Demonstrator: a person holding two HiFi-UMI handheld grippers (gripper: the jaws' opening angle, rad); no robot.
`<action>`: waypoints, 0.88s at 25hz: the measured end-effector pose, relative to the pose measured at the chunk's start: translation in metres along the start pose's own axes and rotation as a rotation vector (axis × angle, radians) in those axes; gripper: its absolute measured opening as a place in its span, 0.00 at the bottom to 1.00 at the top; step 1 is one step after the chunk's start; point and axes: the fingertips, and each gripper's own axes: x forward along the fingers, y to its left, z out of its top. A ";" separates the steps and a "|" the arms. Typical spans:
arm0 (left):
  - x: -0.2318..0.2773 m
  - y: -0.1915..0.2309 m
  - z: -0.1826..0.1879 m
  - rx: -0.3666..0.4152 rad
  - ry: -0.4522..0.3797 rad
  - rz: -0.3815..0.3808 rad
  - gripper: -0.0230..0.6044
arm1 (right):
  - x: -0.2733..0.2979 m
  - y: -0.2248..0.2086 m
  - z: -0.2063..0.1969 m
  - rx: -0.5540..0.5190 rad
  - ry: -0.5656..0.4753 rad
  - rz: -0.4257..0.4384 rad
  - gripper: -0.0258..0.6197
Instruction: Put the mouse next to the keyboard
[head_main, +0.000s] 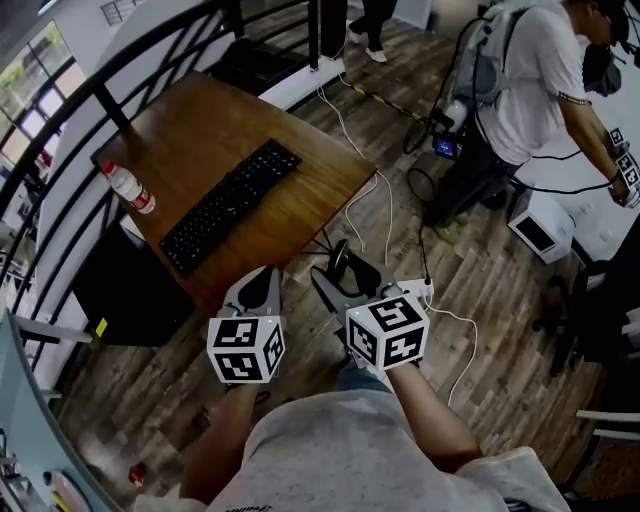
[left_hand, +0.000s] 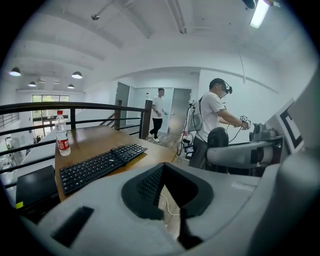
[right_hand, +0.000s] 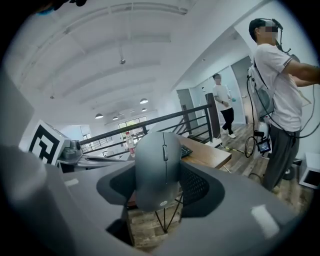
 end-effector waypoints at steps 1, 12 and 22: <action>0.010 -0.004 0.004 -0.004 0.002 0.009 0.03 | 0.002 -0.010 0.004 0.000 0.004 0.009 0.45; 0.096 -0.027 0.033 -0.041 -0.005 0.123 0.03 | 0.034 -0.099 0.034 -0.010 0.052 0.118 0.44; 0.128 -0.009 0.048 -0.099 -0.036 0.232 0.03 | 0.073 -0.128 0.051 -0.052 0.107 0.207 0.44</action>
